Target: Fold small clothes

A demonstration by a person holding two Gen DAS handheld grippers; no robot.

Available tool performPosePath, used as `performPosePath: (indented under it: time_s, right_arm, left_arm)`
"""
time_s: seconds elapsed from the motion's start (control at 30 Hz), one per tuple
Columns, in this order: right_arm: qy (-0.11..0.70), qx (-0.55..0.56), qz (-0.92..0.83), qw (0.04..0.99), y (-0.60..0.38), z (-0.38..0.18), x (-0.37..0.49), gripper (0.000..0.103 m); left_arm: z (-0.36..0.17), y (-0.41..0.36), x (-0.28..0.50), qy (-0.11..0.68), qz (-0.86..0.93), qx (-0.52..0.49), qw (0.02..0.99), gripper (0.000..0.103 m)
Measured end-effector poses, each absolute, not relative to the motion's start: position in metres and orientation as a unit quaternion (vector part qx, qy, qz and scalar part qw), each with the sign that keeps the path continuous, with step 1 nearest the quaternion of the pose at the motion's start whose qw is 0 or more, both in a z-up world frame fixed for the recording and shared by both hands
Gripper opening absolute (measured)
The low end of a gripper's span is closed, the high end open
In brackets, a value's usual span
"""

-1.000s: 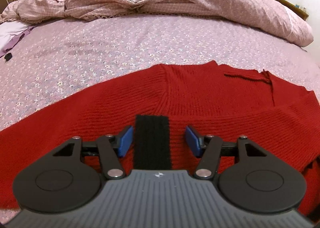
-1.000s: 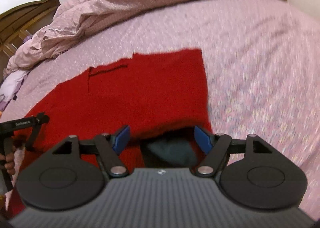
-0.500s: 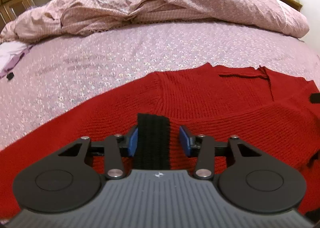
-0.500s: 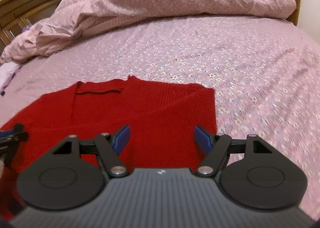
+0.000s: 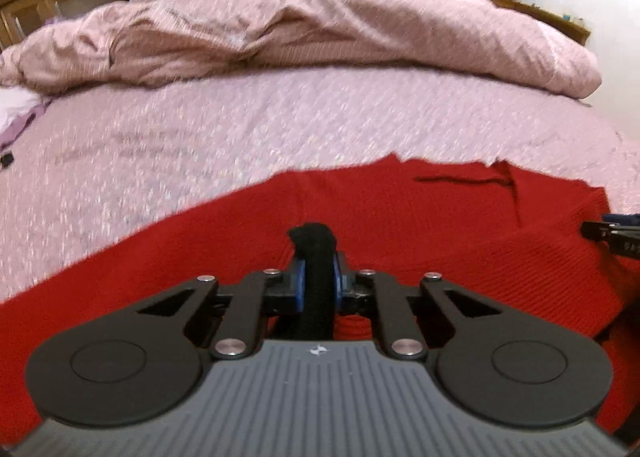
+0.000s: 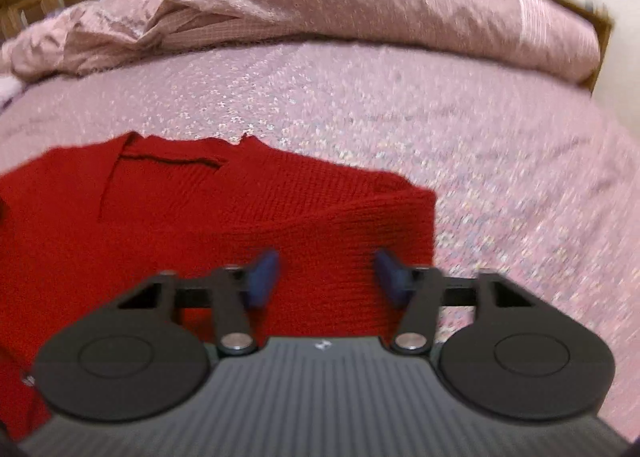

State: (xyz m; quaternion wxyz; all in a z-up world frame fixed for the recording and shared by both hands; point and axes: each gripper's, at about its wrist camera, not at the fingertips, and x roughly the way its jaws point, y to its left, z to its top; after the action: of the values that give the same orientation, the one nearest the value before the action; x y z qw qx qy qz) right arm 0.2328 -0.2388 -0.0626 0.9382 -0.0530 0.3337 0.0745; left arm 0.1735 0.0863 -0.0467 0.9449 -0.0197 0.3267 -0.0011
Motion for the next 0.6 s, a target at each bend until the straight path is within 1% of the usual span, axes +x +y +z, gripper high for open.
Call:
performPosePath:
  time_s: [0.03, 0.1, 0.23, 0.33, 0.37, 0.47, 0.6]
  right_arm:
    - [0.326, -0.065, 0.076, 0.94, -0.237, -0.062, 0.23, 0.016]
    - [0.321, -0.065, 0.082, 0.941, -0.237, -0.059, 0.228, 0.01]
    - [0.29, -0.033, 0.074, 0.953, -0.245, -0.048, 0.223, 0.009]
    - [0.252, -0.017, 0.051, 0.966, -0.248, -0.038, 0.219, 0.008]
    - [0.239, -0.015, 0.039, 0.97, -0.249, -0.036, 0.219, 0.003]
    - [0.225, 0.004, 0.016, 0.974, -0.256, -0.035, 0.226, 0.003]
    - [0.251, 0.041, 0.017, 0.967, -0.264, -0.042, 0.235, 0.005]
  left_arm:
    - [-0.042, 0.085, 0.174, 0.321, -0.003, -0.021, 0.947, 0.015]
    - [-0.032, 0.084, 0.177, 0.307, -0.006, -0.024, 0.951, 0.015]
    - [-0.013, 0.083, 0.19, 0.277, -0.004, -0.016, 0.961, 0.015]
    - [-0.005, 0.082, 0.205, 0.255, 0.0, -0.01, 0.967, 0.015]
    - [-0.004, 0.081, 0.213, 0.253, 0.002, -0.003, 0.967, 0.015]
    - [-0.014, 0.08, 0.238, 0.273, 0.009, 0.002, 0.962, 0.015]
    - [-0.042, 0.082, 0.264, 0.313, 0.027, 0.012, 0.949, 0.015]
